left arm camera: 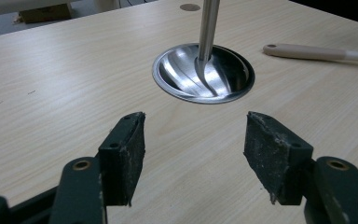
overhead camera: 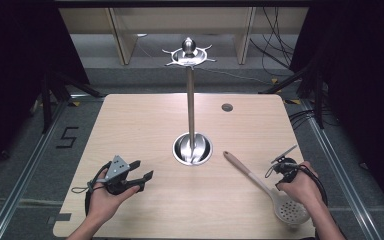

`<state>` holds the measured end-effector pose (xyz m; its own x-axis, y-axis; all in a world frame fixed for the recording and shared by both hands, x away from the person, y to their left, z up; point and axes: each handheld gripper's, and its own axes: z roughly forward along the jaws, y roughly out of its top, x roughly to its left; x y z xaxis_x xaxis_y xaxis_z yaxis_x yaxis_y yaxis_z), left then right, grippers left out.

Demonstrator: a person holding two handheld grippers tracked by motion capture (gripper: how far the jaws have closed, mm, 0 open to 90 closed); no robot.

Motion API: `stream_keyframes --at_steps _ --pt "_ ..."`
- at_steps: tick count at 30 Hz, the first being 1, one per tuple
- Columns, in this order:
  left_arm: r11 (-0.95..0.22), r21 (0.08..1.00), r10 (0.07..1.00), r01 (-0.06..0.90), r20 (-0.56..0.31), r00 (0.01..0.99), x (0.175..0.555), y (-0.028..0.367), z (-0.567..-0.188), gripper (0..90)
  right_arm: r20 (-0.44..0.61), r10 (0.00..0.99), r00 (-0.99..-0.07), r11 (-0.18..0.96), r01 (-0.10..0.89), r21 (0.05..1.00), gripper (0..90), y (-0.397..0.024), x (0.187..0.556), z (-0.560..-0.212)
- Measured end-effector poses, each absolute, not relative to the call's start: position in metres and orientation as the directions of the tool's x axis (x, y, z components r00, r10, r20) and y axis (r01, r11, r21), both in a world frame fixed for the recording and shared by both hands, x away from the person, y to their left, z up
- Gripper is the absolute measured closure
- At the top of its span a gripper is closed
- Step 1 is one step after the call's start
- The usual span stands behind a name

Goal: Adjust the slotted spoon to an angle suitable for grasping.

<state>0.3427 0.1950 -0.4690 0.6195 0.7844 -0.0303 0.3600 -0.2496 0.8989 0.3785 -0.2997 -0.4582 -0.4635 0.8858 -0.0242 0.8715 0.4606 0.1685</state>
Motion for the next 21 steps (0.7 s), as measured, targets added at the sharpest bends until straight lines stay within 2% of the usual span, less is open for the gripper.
stream_keyframes --at_steps 9,14,21 --pt "-0.253 0.897 0.78 0.363 -0.033 0.625 0.3443 0.1924 -0.4694 37.4 -0.005 0.895 -0.447 0.443 0.885 0.144 90.0 -0.2988 0.3758 -0.4665" --pt "-0.251 0.898 0.774 0.362 -0.038 0.632 0.345 0.1917 -0.4695 37.4 -0.012 0.888 -0.46 0.455 0.876 0.161 90.0 -0.2962 0.3778 -0.4644" --pt "-0.25 0.898 0.776 0.363 -0.038 0.63 0.345 0.1923 -0.4694 37.4 0.009 0.868 -0.496 0.49 0.862 0.129 90.0 -0.2957 0.3791 -0.4689"
